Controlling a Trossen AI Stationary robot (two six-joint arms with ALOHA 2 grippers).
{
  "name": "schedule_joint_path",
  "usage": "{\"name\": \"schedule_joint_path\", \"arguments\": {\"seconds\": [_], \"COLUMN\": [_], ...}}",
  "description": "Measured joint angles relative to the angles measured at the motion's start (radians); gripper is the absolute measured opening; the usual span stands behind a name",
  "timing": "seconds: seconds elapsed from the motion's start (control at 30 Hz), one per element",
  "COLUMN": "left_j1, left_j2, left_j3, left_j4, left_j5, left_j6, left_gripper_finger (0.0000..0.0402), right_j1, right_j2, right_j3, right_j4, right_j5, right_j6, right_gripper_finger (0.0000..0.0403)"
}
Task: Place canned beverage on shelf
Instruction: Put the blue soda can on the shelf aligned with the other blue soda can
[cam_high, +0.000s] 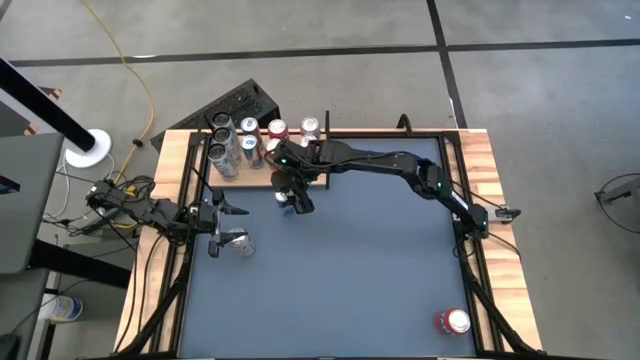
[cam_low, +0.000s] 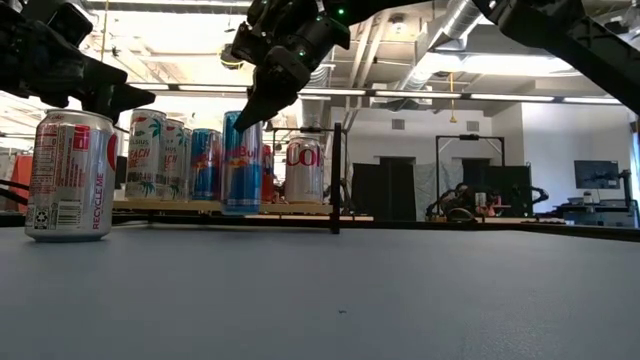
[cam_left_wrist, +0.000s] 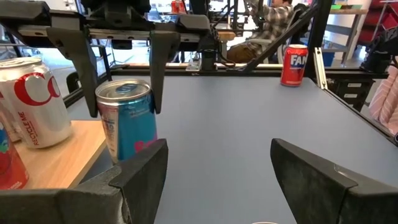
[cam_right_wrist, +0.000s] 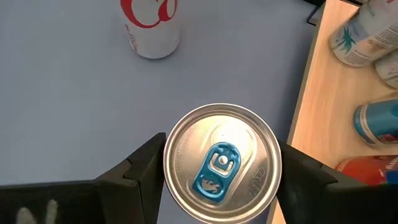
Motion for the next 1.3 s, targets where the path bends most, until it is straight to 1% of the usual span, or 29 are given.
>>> {"name": "schedule_joint_path", "arguments": {"seconds": [0.43, 0.8, 0.93, 1.1, 1.17, 1.23, 1.3], "left_j1": [0.000, 0.000, 0.000, 0.000, 0.000, 0.005, 0.022], "left_j2": [0.000, 0.000, 0.000, 0.000, 0.003, 0.004, 0.022], "left_j3": [0.000, 0.000, 0.000, 0.010, 0.041, 0.074, 0.102], "left_j4": [0.000, -0.001, -0.001, 0.027, 0.023, 0.011, 0.009], "left_j5": [0.000, 0.000, 0.000, 0.000, -0.001, -0.010, -0.011], "left_j6": [0.007, 0.004, 0.007, -0.008, -0.012, -0.006, 0.013], "left_gripper_finger": [0.0270, 0.0270, 0.0270, 0.0270, 0.0270, 0.0270, 0.0270], "right_j1": [0.003, 0.006, 0.007, 0.003, -0.004, -0.016, -0.029], "right_j2": [0.000, 0.000, 0.000, -0.020, -0.035, -0.075, -0.108], "right_j3": [0.000, 0.000, 0.000, 0.045, 0.070, 0.061, 0.059], "right_j4": [0.037, 0.036, 0.034, -0.009, -0.066, -0.082, -0.135], "right_j5": [-0.002, -0.005, -0.005, -0.004, -0.004, -0.002, 0.003], "right_j6": [0.031, 0.042, 0.019, 0.001, 0.000, -0.002, -0.002], "right_gripper_finger": [0.0249, 0.0286, 0.0297, 0.0297, 0.0297, 0.0297, 0.0297]}}
